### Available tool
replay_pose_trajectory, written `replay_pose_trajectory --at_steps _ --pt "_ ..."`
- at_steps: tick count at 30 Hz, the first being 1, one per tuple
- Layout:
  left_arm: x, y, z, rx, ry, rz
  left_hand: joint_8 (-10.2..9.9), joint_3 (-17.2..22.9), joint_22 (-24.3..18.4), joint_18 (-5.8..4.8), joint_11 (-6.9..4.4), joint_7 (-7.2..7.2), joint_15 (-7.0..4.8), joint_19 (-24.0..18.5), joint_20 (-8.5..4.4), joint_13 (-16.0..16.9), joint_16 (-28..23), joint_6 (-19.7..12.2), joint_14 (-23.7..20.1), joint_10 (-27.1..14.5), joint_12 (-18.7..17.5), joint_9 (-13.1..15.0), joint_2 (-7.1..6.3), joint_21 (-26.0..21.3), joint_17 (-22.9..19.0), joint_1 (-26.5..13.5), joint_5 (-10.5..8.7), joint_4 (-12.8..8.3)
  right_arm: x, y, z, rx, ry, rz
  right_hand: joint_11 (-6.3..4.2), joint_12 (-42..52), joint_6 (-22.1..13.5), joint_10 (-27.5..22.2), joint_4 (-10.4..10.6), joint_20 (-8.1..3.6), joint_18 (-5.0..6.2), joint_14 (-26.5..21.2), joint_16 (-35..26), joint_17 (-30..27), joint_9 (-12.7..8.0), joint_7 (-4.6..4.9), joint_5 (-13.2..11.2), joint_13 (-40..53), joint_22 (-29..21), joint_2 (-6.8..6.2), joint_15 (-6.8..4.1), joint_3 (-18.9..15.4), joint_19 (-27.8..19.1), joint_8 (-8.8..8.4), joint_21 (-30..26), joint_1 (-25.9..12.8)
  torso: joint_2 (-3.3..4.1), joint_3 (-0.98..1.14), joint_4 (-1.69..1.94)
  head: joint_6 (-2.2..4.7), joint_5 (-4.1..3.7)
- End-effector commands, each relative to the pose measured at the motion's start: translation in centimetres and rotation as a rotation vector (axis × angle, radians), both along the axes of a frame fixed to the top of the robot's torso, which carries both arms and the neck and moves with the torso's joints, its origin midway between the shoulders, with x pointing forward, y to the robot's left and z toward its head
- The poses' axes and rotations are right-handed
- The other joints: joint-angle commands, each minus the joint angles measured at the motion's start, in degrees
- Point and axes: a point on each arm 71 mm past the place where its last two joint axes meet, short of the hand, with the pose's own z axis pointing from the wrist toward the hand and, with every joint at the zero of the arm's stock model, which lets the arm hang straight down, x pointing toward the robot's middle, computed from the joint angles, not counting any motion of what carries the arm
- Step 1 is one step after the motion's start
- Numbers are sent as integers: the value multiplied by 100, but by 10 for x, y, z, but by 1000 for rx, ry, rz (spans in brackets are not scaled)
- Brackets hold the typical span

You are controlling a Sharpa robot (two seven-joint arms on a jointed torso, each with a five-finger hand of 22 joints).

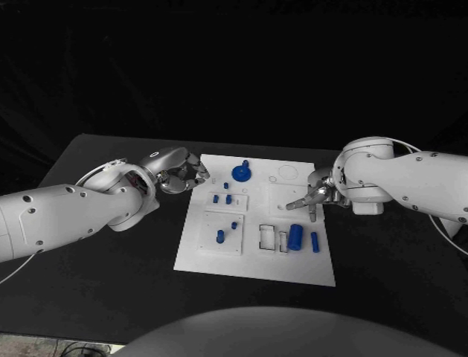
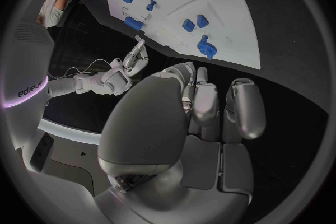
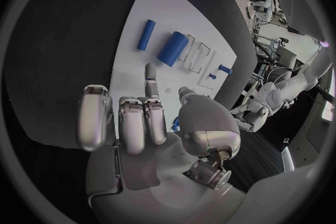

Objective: Assemble the parts on the task board

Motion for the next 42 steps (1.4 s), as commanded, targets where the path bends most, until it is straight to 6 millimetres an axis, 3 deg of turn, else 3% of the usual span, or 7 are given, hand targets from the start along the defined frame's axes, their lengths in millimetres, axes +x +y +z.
replay_pose_trajectory --at_steps 1,8,12,19,23,35,42 --pt "-1 -1 1 -13 -15 -9 31 27 1074 58 19 20 -2 6 26 -2 -10 34 -35 39 29 6 40 -37 9 21 20 19 -3 1 -4 -8 58 -14 16 22 58 607 -103 11 -86 607 20 1509 -7 -10 180 1510 1054 -25 -1 37 -23 -57 -74 146 -5 1 -3 1 -14" --pt "-2 -1 2 -14 -13 -8 31 28 1073 58 20 21 -1 4 26 -3 -12 31 -36 37 27 7 41 -40 6 24 28 18 -3 3 -11 0 71 -32 -2 22 37 607 -390 -10 -71 607 20 1509 -9 -7 735 1510 1031 -104 -24 170 -33 -194 -152 481 -5 3 -6 1 -31" --pt "-2 -1 1 -12 -9 -9 31 29 1076 56 21 22 -1 8 26 -3 -5 30 -33 36 27 7 42 -31 17 25 31 18 -5 1 -17 7 76 -48 15 22 -78 607 -444 -11 -63 607 20 1509 -20 23 862 1510 1018 -128 -17 198 -35 -291 -192 516 -3 -2 -6 1 -70" --pt "-1 -3 1 -9 -4 -12 32 30 1077 55 21 23 -1 10 27 -3 4 30 -29 37 27 7 43 -25 32 26 34 18 -10 2 -23 21 84 -64 36 22 -170 607 -485 -3 -61 607 20 1509 -24 50 889 1510 1013 -141 -4 221 -32 -360 -210 541 -3 2 -10 1 -84" --pt "-1 -4 0 -9 -2 -14 49 30 1053 73 26 29 8 -26 34 -3 198 29 71 56 38 19 49 -116 330 30 56 20 -11 3 -25 26 85 -67 38 22 -171 607 -489 -2 -56 607 20 1509 -22 51 880 1510 1007 -143 -3 222 -39 -363 -230 544 -2 5 -4 1 -78" --pt "-1 -4 0 -6 3 -12 51 29 1039 83 26 29 9 -47 35 -4 181 28 65 57 38 20 48 -169 295 29 58 20 -13 4 -29 43 72 -89 81 22 -305 607 -472 28 -40 607 20 1509 -6 102 627 1510 981 -122 31 221 -56 -476 -322 476 -1 2 2 1 -77" --pt "-1 -3 0 -3 9 -10 52 29 1038 84 27 30 10 -48 35 -4 178 27 63 56 38 21 48 -172 287 29 58 21 -13 3 -33 26 54 -84 102 22 -352 607 -582 44 -14 607 20 1509 11 121 722 1510 942 -145 48 264 -99 -520 -456 574 -4 5 -4 1 -75"
